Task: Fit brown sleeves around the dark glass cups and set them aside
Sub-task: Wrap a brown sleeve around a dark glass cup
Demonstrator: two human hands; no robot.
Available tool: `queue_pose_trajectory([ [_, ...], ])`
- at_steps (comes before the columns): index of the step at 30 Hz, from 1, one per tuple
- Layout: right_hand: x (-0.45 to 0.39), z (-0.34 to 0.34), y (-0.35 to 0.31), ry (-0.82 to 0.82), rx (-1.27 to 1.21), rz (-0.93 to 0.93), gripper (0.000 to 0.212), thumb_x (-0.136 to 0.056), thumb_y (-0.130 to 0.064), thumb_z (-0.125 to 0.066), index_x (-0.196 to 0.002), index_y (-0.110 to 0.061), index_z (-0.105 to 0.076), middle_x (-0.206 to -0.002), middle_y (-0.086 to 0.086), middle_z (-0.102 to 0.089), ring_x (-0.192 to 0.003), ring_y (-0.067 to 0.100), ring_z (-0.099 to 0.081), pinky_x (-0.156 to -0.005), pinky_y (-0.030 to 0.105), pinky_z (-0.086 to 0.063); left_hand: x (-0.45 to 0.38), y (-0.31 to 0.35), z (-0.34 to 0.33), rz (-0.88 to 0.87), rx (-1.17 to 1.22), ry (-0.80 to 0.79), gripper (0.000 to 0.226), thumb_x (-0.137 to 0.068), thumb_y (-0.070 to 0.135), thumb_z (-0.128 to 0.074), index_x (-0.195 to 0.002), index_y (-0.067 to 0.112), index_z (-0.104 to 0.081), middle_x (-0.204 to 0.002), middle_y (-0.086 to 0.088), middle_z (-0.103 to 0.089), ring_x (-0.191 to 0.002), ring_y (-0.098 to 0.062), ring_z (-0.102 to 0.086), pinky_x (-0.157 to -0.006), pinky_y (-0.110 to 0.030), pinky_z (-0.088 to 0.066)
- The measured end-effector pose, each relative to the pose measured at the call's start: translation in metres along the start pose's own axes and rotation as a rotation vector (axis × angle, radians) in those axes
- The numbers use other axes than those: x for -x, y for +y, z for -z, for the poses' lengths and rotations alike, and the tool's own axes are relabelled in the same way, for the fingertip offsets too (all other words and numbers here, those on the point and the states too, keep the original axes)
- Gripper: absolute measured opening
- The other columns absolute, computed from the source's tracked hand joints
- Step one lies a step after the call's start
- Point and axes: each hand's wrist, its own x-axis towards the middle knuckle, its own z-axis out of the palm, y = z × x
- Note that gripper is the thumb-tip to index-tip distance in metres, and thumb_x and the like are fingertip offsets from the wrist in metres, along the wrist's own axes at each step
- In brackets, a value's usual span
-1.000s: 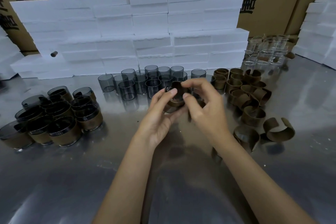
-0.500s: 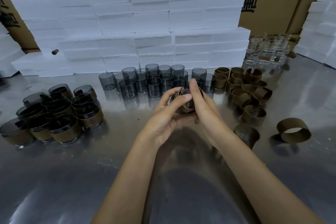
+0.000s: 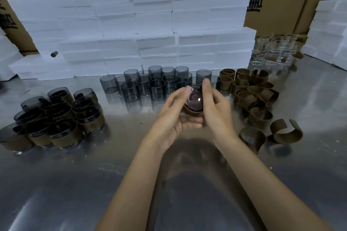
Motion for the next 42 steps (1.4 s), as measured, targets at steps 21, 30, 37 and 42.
queue_pose_trajectory([
  [21,0.005,-0.003,-0.004,-0.064,-0.367,-0.503,0.036,-0.095,-0.045,-0.061,-0.073,-0.017,-0.063,-0.076,0.007,-0.071,-0.072,0.022,-0.069,-0.08,0.037,-0.055,0.0,-0.006,-0.011,0.04,-0.013,0.293,0.041,-0.093,0.057,-0.063,-0.068,0.025,-0.067,-0.08,-0.005,-0.074,-0.081,-0.022,-0.072,-0.086,-0.041,-0.058],
  [30,0.006,-0.005,-0.001,-0.04,-0.42,-0.488,0.034,-0.086,-0.031,-0.075,-0.054,-0.023,-0.069,-0.057,0.0,-0.065,-0.053,0.017,-0.069,-0.055,0.03,-0.055,0.001,-0.016,-0.02,-0.079,0.019,0.338,0.052,-0.097,0.034,-0.064,-0.047,0.024,-0.055,-0.053,0.006,-0.053,-0.051,-0.012,-0.057,-0.056,-0.023,-0.051],
  [37,0.01,-0.004,-0.008,-0.08,-0.37,-0.49,0.017,-0.087,-0.026,-0.075,-0.074,-0.016,-0.07,-0.059,0.005,-0.068,-0.053,0.021,-0.07,-0.049,0.032,-0.056,0.002,-0.017,-0.021,-0.091,0.048,0.322,0.048,-0.095,0.033,-0.068,-0.049,0.024,-0.058,-0.058,0.0,-0.055,-0.059,-0.018,-0.062,-0.063,-0.033,-0.055],
  [42,0.011,-0.004,-0.009,-0.081,-0.359,-0.479,0.017,-0.087,-0.023,-0.076,-0.075,-0.014,-0.069,-0.062,0.009,-0.068,-0.054,0.023,-0.071,-0.049,0.031,-0.056,0.001,-0.018,-0.02,-0.1,0.041,0.309,0.053,-0.095,0.032,-0.067,-0.044,0.023,-0.058,-0.051,0.006,-0.055,-0.051,-0.012,-0.062,-0.055,-0.026,-0.053],
])
